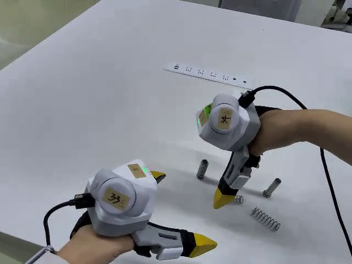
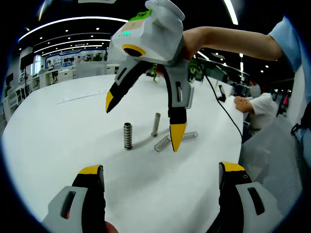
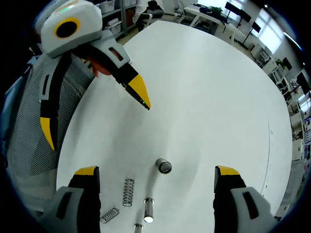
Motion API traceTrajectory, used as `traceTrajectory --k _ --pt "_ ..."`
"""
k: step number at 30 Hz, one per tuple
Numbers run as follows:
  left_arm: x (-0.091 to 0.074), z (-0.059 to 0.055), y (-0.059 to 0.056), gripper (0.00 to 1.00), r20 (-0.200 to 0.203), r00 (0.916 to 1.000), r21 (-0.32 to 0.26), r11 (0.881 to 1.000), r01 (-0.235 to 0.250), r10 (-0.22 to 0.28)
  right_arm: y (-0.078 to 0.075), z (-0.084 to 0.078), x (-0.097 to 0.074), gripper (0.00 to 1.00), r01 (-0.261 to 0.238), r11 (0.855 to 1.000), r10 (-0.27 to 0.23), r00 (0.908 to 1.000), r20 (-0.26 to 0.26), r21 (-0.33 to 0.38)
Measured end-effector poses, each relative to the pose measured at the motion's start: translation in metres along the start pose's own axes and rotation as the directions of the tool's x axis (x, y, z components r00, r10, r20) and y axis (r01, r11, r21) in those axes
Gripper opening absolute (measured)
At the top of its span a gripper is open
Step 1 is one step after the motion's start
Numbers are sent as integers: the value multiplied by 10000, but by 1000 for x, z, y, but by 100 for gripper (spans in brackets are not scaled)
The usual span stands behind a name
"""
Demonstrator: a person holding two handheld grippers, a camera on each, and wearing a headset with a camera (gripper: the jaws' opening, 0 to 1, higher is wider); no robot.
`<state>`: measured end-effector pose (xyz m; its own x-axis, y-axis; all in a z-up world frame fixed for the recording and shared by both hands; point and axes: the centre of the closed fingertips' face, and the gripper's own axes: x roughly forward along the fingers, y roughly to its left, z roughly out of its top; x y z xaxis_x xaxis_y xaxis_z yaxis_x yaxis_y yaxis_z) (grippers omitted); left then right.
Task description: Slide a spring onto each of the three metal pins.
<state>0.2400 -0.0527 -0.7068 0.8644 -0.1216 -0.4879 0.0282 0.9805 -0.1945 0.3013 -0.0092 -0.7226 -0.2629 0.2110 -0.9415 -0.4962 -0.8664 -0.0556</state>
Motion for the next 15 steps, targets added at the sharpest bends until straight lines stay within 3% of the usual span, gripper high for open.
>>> traceTrajectory --k 9,15 --pt "1 -1 -4 100 -42 9998 -106 9997 216 -217 3 -5 -15 99 306 9965 -358 9971 674 773" --pt "3 -2 -7 100 -95 9996 -103 9996 261 -262 11 -20 -25 99 593 9890 -734 9922 1012 1352"
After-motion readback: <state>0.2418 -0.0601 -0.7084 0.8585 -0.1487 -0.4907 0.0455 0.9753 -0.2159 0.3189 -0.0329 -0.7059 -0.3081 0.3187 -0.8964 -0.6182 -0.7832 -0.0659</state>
